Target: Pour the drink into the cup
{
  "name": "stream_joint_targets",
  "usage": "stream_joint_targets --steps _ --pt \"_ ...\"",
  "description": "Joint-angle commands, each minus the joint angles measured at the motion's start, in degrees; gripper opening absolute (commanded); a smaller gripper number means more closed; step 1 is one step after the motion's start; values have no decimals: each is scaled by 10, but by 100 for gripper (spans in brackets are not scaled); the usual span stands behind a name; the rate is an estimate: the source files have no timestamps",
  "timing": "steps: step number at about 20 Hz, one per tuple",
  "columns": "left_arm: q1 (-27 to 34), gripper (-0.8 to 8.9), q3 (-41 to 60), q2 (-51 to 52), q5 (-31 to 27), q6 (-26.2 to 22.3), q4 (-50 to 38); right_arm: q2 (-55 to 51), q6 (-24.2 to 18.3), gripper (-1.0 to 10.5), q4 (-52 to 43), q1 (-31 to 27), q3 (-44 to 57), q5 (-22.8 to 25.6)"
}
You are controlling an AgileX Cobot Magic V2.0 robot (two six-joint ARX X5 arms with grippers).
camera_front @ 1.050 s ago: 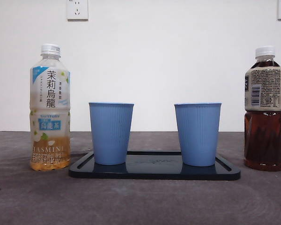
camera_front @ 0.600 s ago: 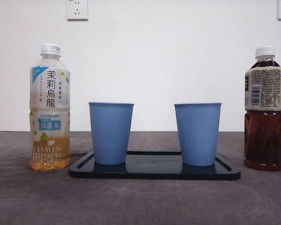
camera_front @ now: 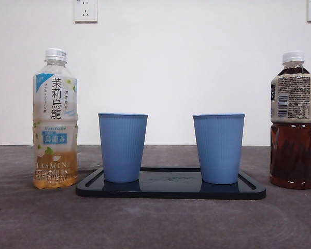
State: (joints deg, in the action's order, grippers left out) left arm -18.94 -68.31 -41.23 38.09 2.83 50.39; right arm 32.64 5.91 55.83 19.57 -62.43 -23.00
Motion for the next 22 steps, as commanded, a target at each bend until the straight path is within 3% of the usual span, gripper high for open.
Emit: stream_joint_targets --steps 1,13,22 --pt "-2 531 -14 -3 5 -7 -6 1 11 545 -9 3 9 58" --pt "-2 531 -14 -4 -11 -5 -7 -2 44 545 -237 3 223 174" --pt "-2 531 -14 -4 -11 -2 -7 57 72 545 -565 3 426 260"
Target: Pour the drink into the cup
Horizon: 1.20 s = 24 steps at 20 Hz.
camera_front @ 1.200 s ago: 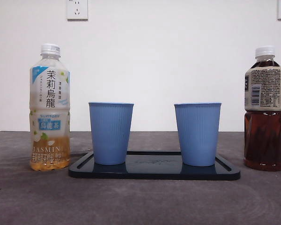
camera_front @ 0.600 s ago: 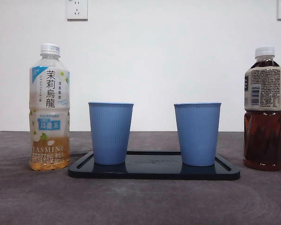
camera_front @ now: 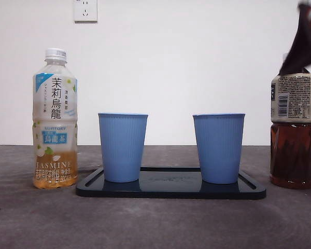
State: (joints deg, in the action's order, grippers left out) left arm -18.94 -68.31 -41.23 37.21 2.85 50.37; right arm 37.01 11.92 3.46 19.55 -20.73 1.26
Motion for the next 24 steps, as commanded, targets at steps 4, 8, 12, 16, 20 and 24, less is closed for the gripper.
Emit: stream_joint_targets --steps 4,8,12,16,20,24 --pt "-2 531 -14 -5 -2 -2 -7 68 7 545 -127 1 37 51" --pt "-2 531 -14 -5 -2 -2 -7 137 0 545 -207 1 37 55" --pt "-2 531 -14 -7 -2 -3 -7 197 -8 545 -259 -4 37 78" --pt "-2 531 -14 -8 -2 -3 -8 260 -10 545 -324 -28 37 77" --pt "-2 531 -14 -8 -2 -2 -23 315 -10 545 -384 -45 36 56" --pt "-2 531 -14 -8 -2 -3 -24 362 -19 516 -430 -57 36 41"
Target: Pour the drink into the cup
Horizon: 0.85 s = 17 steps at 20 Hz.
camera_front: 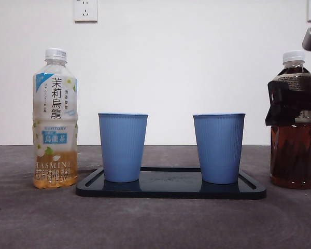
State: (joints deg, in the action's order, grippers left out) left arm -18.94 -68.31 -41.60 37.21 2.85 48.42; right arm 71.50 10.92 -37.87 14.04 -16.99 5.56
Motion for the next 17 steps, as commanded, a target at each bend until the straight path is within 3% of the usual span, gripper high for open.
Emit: stream_joint_targets --steps 1,9,14,17 --pt "-2 531 -14 -4 -2 -3 -5 26 -9 468 -25 -3 -2 -2" --pt "-2 531 -14 -4 -2 -2 -5 56 -11 182 -67 -8 -2 -2" --pt "-2 531 -14 -3 -2 -2 -4 37 -22 163 -84 -8 -7 -45" --pt "-2 531 -14 -3 -2 -3 -4 -19 -47 163 31 -6 -40 -47"
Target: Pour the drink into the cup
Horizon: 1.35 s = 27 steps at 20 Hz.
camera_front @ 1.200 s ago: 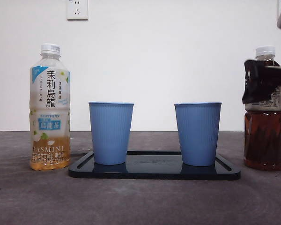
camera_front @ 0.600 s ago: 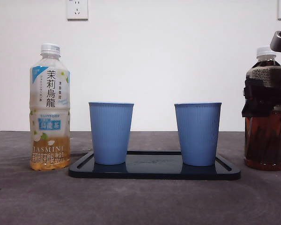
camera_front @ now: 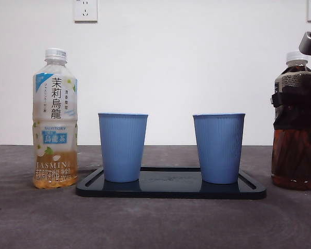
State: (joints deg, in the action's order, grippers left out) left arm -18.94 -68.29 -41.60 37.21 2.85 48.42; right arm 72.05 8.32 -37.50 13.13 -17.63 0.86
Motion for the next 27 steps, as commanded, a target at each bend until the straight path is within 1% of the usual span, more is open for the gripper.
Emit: stream_joint_targets --steps 1,5,6,9,14,17,20,23,27 --pt "-2 531 -14 -3 -2 -3 -4 -44 -33 163 80 3 -52 0" --pt "-2 531 -14 -3 -2 -4 -4 -106 -94 163 294 22 -158 3" --pt "-2 531 -14 -3 -2 -5 -4 -113 -109 163 358 30 -193 6" --pt "-2 531 -14 -3 -2 -8 -5 -115 -161 163 502 54 -283 13" --pt "-2 531 -14 -3 -2 -9 -9 -114 -216 163 678 92 -377 86" --pt "-2 531 -14 -3 -2 -10 -9 -110 -242 164 744 116 -402 130" --pt "-2 531 -14 -3 -2 -9 -16 -84 -263 164 797 143 -423 185" --pt "-2 531 -14 -3 -2 -10 -20 -46 -276 164 824 168 -440 231" --pt "-2 531 -14 -3 -2 -10 -23 14 -298 164 857 186 -469 288"
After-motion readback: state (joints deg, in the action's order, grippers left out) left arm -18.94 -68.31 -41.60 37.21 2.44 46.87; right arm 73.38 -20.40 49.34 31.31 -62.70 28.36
